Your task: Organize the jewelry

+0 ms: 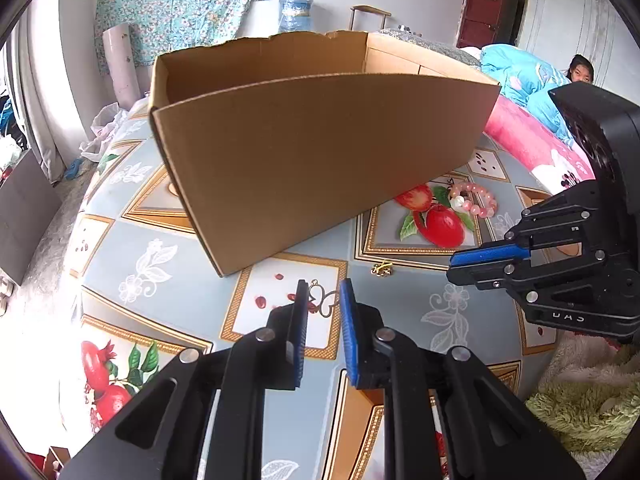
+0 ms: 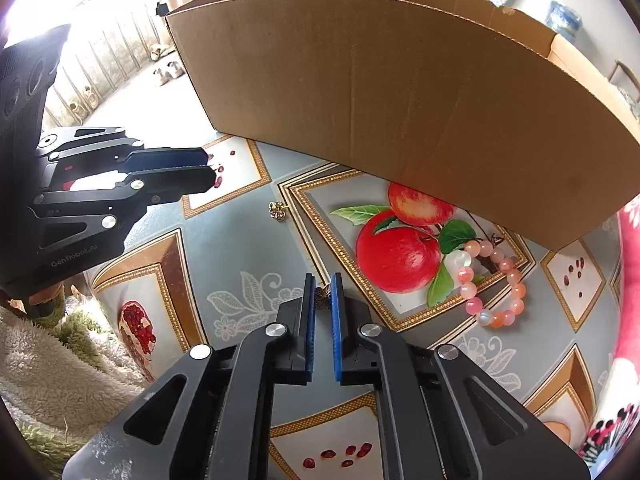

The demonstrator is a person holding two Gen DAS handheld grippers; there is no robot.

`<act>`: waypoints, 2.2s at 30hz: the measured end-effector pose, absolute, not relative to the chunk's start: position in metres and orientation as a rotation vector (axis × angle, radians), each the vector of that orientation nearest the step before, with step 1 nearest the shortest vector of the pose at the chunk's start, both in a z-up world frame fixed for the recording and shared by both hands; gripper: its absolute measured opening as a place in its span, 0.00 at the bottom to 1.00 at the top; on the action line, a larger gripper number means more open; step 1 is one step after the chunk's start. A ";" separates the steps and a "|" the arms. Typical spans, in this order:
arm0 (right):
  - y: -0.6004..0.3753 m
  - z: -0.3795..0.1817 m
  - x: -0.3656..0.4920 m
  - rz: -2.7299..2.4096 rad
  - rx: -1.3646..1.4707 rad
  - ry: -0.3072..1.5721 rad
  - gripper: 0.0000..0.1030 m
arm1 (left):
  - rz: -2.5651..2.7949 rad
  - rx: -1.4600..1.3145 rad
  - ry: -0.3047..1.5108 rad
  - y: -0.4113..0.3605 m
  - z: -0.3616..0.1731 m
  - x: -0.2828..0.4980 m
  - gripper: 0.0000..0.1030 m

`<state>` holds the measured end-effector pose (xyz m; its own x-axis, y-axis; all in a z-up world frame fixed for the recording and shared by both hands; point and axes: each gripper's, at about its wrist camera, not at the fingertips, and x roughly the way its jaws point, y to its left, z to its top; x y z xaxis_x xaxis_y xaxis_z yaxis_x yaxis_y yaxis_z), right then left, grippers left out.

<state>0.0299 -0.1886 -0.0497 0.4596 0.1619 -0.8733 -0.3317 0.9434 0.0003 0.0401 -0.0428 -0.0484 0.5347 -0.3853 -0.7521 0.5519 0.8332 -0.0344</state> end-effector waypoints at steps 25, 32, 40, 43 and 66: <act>-0.243 0.097 0.057 0.389 -0.065 0.651 0.04 | -0.691 0.153 0.659 -0.059 0.084 0.095 0.15; -0.281 0.076 0.150 0.414 0.003 0.883 0.04 | -0.795 0.015 1.044 -0.104 0.040 0.193 0.14; -0.296 0.032 0.203 0.357 0.008 1.106 0.04 | -0.790 -0.121 1.352 -0.145 -0.014 0.240 0.15; -0.297 0.030 0.207 0.343 -0.012 1.111 0.06 | -0.727 -0.058 1.380 -0.155 -0.017 0.242 0.15; -0.342 0.117 0.092 0.260 0.186 0.742 0.55 | -0.727 -0.184 0.993 -0.083 0.066 0.184 0.45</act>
<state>0.0916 -0.3416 0.1171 0.7074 0.2978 -0.6410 -0.1673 0.9517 0.2575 0.1839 -0.0830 0.0656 0.3355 -0.6332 -0.6975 0.4731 0.7535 -0.4565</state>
